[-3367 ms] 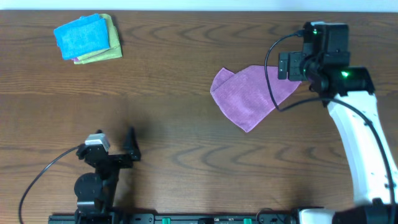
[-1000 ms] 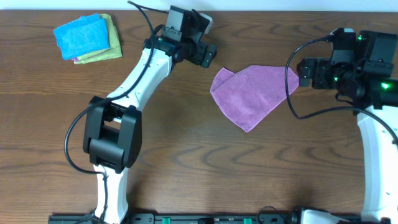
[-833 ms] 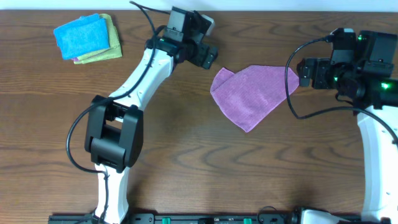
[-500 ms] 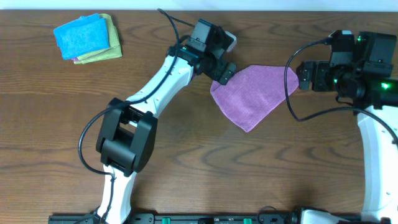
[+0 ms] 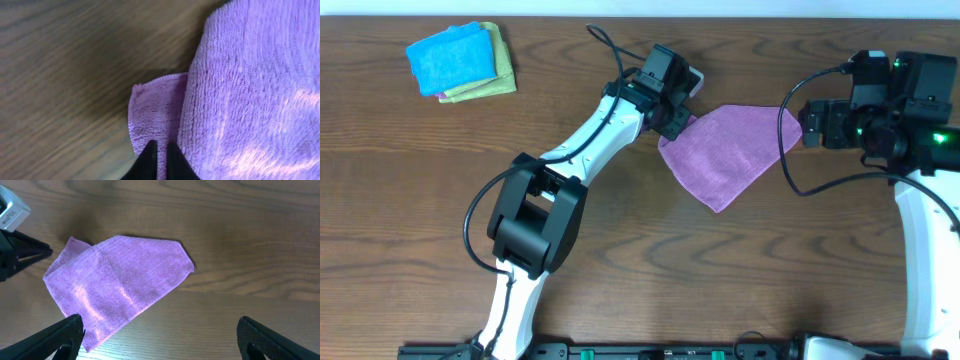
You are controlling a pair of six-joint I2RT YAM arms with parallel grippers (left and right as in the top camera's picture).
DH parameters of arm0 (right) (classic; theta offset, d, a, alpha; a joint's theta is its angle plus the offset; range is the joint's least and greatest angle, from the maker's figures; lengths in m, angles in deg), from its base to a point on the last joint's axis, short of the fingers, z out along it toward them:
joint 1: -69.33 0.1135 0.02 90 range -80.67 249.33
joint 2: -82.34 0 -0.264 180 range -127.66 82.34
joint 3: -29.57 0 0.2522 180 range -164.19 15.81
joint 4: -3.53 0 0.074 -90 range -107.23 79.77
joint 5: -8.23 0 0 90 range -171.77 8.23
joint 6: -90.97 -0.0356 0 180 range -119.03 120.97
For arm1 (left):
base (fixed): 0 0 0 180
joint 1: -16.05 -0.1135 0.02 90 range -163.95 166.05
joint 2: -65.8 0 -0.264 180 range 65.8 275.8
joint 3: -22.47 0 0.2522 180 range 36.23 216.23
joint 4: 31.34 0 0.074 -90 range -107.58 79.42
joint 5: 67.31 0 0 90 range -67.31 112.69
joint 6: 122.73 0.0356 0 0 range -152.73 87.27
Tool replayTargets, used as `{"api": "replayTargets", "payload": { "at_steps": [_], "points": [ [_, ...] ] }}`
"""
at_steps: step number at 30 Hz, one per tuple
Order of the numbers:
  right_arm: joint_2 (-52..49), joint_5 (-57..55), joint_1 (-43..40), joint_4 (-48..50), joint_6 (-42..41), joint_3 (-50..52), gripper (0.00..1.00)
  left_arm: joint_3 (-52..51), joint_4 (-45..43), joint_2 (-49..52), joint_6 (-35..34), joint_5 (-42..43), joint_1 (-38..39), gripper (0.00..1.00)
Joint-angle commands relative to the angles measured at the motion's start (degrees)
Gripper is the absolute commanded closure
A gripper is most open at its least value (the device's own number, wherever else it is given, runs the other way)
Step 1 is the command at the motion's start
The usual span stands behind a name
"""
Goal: Fold the cloth
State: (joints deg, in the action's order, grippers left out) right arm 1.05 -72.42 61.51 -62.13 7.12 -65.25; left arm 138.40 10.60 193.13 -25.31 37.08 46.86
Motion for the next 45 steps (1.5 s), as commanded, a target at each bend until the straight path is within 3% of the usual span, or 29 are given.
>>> {"api": "replayTargets", "payload": {
  "at_steps": [1, 8, 45],
  "points": [
    [1.2, -0.3, -0.4, -0.2, 0.8, -0.5, 0.03, 1.6, -0.7, 0.6, -4.9, 0.9, 0.0, 0.94],
    [1.2, -0.3, -0.4, -0.2, 0.8, -0.5, 0.03, 1.6, -8.3, 3.5, -5.3, 2.0, 0.0, 0.94],
    [1.2, -0.3, -0.4, -0.2, 0.8, -0.5, 0.05, 1.6, -9.3, 9.0, -5.3, 1.7, 0.0, 0.94]
  ]
}}
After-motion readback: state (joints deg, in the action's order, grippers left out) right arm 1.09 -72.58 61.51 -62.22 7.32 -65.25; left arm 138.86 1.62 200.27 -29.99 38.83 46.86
